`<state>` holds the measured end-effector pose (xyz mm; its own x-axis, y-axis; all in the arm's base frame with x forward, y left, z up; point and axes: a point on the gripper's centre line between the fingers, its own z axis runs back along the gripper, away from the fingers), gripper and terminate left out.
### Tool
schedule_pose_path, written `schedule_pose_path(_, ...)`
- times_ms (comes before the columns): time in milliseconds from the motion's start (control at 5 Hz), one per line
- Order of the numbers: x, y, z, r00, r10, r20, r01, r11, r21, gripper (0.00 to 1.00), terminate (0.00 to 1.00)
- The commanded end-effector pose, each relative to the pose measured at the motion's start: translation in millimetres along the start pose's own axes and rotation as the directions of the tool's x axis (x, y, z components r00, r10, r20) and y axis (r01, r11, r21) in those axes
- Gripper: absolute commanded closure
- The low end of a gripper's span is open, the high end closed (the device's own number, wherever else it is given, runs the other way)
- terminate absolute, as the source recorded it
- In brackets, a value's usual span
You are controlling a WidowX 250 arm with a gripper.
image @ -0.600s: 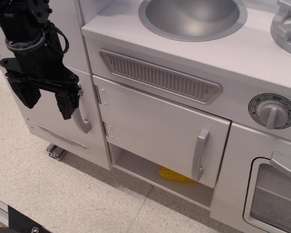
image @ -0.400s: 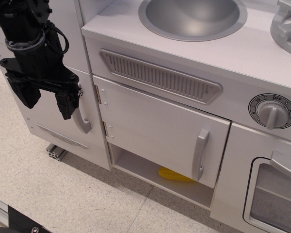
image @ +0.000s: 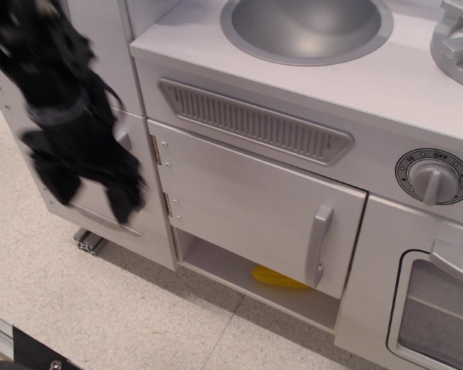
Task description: Open cabinet
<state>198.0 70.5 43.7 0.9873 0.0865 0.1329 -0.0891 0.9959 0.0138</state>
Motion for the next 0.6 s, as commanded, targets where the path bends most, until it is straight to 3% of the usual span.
schedule_pose_path(0, 17, -60, -29, 0.986, -0.085, 0.147, 0.085, 0.996, 0.006, 0.00, 0.00)
schedule_pose_path(200, 34, -89, -43, 0.979, -0.082, 0.188, 0.080, 0.997, 0.018, 0.00, 0.00)
schedule_pose_path(400, 48, -108, -48, 0.977, -0.075, 0.200, 0.078, 0.997, -0.009, 0.00, 0.00)
